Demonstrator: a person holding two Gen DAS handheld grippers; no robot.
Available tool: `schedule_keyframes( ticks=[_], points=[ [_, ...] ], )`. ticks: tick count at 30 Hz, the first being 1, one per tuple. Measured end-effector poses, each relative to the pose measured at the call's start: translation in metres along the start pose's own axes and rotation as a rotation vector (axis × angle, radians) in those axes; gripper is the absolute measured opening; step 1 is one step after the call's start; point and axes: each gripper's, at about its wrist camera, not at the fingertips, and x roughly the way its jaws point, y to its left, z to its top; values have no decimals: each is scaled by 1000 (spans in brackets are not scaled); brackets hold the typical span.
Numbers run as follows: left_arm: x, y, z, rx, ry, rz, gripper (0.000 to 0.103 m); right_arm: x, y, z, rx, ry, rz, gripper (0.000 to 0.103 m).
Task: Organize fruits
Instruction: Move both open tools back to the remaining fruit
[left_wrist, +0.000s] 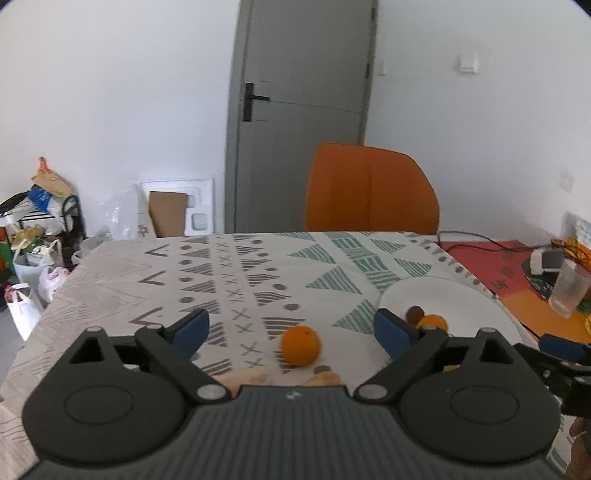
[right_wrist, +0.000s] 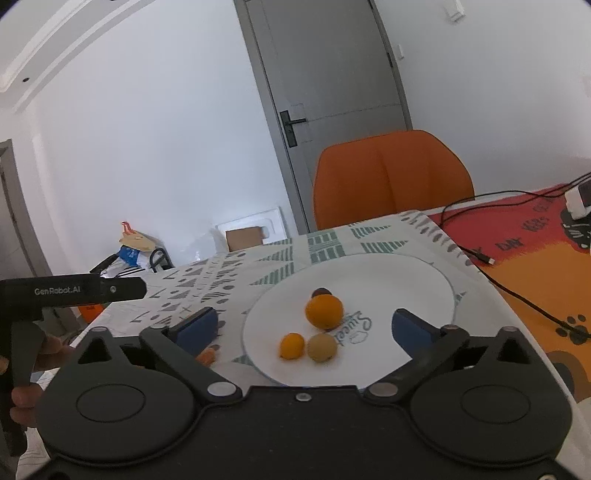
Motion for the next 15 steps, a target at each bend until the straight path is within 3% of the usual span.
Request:
schedule_keyframes(
  ticks=[15],
  points=[
    [-31, 53, -3, -70, -41, 54, 96, 11, 38, 0, -32, 32, 47, 103]
  ],
)
